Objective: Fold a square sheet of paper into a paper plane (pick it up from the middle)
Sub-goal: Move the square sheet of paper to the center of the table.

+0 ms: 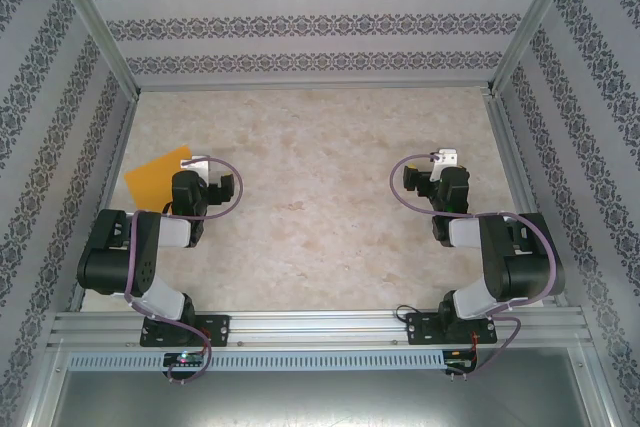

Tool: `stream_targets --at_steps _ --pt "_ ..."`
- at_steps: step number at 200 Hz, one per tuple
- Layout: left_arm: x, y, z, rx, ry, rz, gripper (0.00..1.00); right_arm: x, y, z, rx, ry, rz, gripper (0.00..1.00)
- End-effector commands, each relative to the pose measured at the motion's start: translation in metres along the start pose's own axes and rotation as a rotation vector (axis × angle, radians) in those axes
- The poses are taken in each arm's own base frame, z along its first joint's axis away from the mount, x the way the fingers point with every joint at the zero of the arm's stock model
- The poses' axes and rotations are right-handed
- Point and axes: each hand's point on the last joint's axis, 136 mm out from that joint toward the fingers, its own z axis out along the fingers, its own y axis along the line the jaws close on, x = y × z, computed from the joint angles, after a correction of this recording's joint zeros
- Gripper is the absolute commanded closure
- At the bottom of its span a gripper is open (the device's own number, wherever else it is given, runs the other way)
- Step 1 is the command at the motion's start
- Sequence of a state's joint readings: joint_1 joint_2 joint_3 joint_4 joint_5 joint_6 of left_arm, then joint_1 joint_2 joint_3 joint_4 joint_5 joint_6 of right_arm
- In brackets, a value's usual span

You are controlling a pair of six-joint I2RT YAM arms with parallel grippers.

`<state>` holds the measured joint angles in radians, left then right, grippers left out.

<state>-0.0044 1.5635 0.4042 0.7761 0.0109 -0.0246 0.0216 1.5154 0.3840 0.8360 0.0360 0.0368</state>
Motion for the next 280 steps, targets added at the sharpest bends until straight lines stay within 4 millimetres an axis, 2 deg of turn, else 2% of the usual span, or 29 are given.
stream_targets --at_steps 1,95,124,146,167,191,224,247,280 --pt "-0.018 -0.004 0.001 0.027 -0.056 0.022 0.0 -0.016 0.001 -0.001 -0.013 -0.055 -0.01 0.02" --pt "-0.019 -0.002 0.0 0.023 -0.061 0.018 0.0 -0.017 0.0 -0.002 -0.047 -0.06 0.02 0.02" --pt "-0.026 0.001 -0.002 0.003 -0.049 0.009 0.0 -0.024 -0.009 -0.009 -0.005 -0.073 0.045 0.02" --pt "-0.043 0.006 -0.013 -0.025 -0.038 -0.001 0.0 -0.035 -0.001 -0.018 -0.049 -0.09 0.024 0.02" --pt "-0.069 0.015 -0.031 -0.072 -0.052 -0.06 0.0 -0.05 0.004 -0.034 -0.074 -0.093 0.021 0.02" --pt "-0.089 0.021 -0.049 -0.11 0.02 -0.163 0.0 -0.076 0.025 -0.053 -0.195 -0.073 0.059 0.02" --pt "-0.105 0.024 -0.078 -0.122 0.116 -0.284 0.0 -0.095 0.06 -0.072 -0.371 0.037 0.083 0.02" --pt "-0.096 0.04 -0.082 -0.183 0.224 -0.334 0.0 -0.103 0.082 -0.079 -0.471 0.088 0.118 0.02" --pt "-0.076 0.063 -0.078 -0.228 0.321 -0.396 0.0 -0.1 0.126 -0.091 -0.616 0.191 0.088 0.02"
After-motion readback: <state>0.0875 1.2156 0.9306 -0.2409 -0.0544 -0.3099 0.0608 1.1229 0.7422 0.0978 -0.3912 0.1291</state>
